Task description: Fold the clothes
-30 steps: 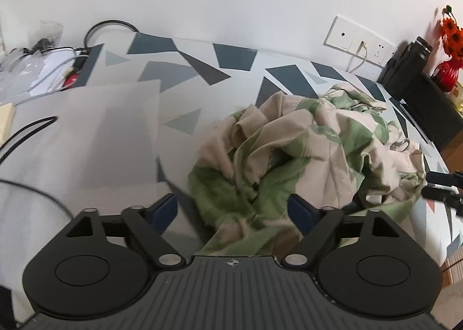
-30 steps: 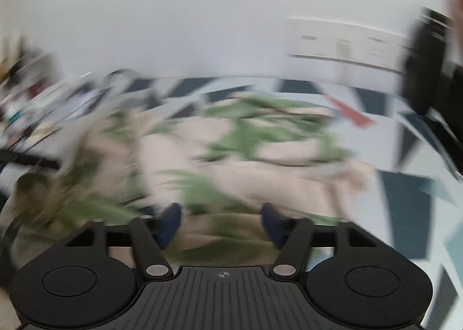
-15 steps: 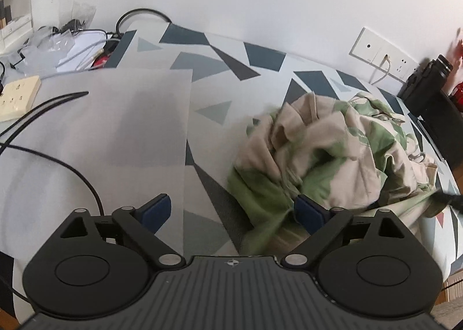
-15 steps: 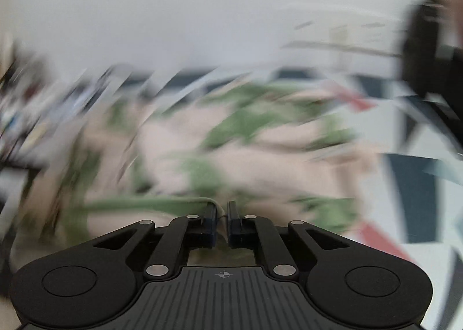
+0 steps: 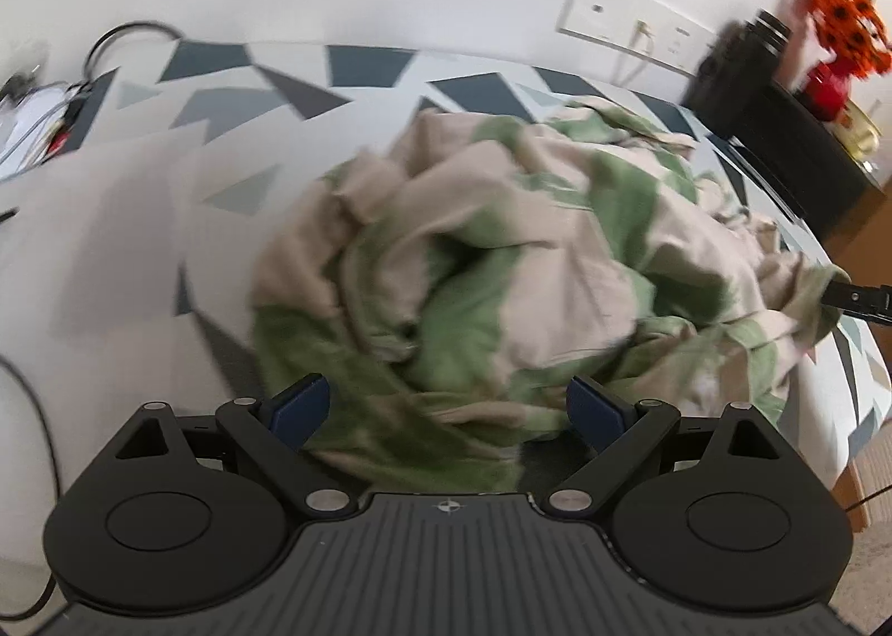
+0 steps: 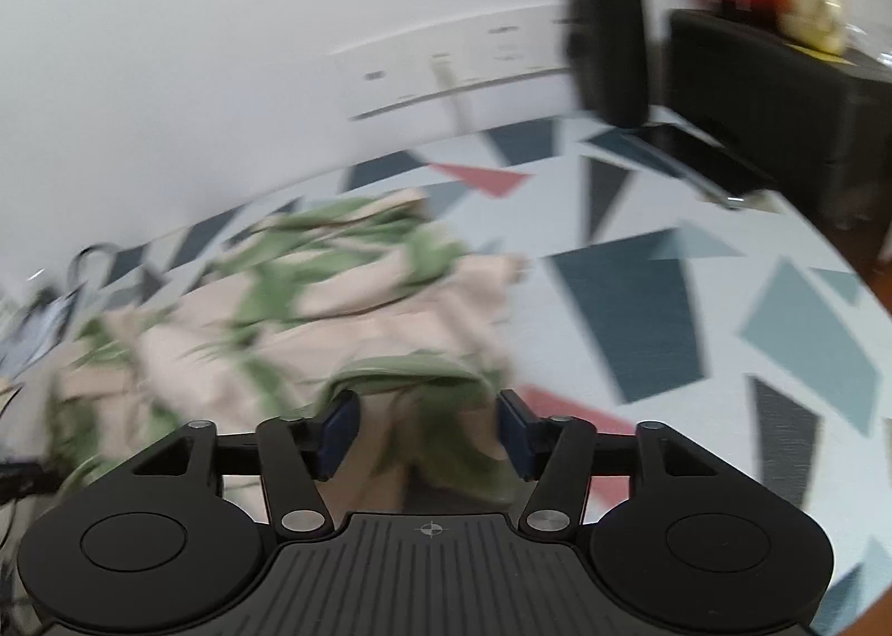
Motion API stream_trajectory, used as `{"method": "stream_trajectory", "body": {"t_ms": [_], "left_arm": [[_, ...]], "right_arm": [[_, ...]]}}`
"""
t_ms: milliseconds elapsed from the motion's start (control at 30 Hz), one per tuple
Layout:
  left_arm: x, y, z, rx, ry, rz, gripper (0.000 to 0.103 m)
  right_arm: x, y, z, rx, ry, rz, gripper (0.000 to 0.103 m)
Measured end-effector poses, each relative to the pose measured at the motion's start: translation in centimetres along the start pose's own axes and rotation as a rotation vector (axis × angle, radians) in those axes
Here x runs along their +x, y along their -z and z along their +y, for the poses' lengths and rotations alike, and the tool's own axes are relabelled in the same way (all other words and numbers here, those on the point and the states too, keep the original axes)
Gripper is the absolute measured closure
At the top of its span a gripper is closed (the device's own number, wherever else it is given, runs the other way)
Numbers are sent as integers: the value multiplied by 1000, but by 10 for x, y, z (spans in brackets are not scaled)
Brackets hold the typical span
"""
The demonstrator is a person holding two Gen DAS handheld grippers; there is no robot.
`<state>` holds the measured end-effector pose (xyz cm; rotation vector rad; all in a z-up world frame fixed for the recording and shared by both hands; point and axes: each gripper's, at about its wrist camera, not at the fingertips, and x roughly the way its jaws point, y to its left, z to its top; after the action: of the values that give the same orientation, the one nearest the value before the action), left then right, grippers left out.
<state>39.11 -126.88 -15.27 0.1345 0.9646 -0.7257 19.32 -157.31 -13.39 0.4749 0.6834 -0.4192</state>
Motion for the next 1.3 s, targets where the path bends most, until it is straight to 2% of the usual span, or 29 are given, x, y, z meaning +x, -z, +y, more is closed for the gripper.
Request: {"method": "stream_trajectory", "body": {"t_ms": [133, 167, 200, 333, 367, 400, 433, 467, 500, 533, 600, 767, 833, 933, 967, 1000, 1033, 1067, 1100, 1133, 1233, 1300], "left_arm": [[12, 1, -15, 65, -11, 28, 9], [16, 1, -16, 67, -15, 33, 9], [20, 2, -16, 57, -17, 36, 9], [29, 3, -13, 35, -30, 25, 10], [30, 4, -14, 48, -38, 18, 12], [29, 4, -14, 65, -57, 13, 28], [27, 4, -15, 83, -81, 8, 53], [25, 4, -11, 75, -81, 6, 58], [22, 4, -4, 54, -69, 5, 63], [20, 4, 3, 33, -57, 3, 70], [13, 5, 17, -14, -58, -3, 75], [-3, 8, 35, -76, -88, -25, 78], [-5, 8, 35, -74, -111, -29, 84], [-3, 9, 41, -116, -98, -20, 84], [-2, 10, 42, -126, -92, -17, 84], [-1, 10, 43, -137, -87, -15, 84], [-1, 10, 43, -137, -89, -14, 79], [-1, 11, 42, -133, -91, -11, 72], [-1, 11, 41, -132, -88, -7, 50], [-2, 12, 39, -127, -82, -10, 31], [-5, 16, 34, -95, -73, -18, 26], [-3, 19, 28, -58, -83, -2, 19]], "right_arm": [[8, 10, 40, -159, -117, 65, 40], [10, 13, 50, -201, -141, 87, 34], [15, 17, 57, -234, -156, 112, 31], [35, 31, 79, -317, -161, 174, 26], [39, 33, 81, -340, -147, 185, 26], [43, 35, 83, -362, -134, 194, 27], [45, 36, 84, -385, -120, 194, 31], [44, 38, 84, -404, -103, 189, 46], [43, 37, 80, -410, -81, 181, 68], [42, 34, 70, -376, -77, 178, 76], [40, 27, 50, -304, -66, 168, 83], [20, 0, -21, -15, 70, 52, 87], [12, -10, -47, 87, 138, 6, 103], [1, -25, -85, 239, 241, -62, 101], [-2, -29, -96, 278, 267, -77, 98], [-1, -28, -95, 258, 255, -53, 93], [-1, -27, -93, 235, 243, -30, 88], [-2, -24, -88, 196, 222, -18, 75], [-2, -20, -79, 161, 191, -2, 66], [-3, -17, -70, 127, 159, 14, 61], [-1, -6, -46, 93, 60, 66, 46], [3, 1, -32, 98, 6, 96, 29]]}}
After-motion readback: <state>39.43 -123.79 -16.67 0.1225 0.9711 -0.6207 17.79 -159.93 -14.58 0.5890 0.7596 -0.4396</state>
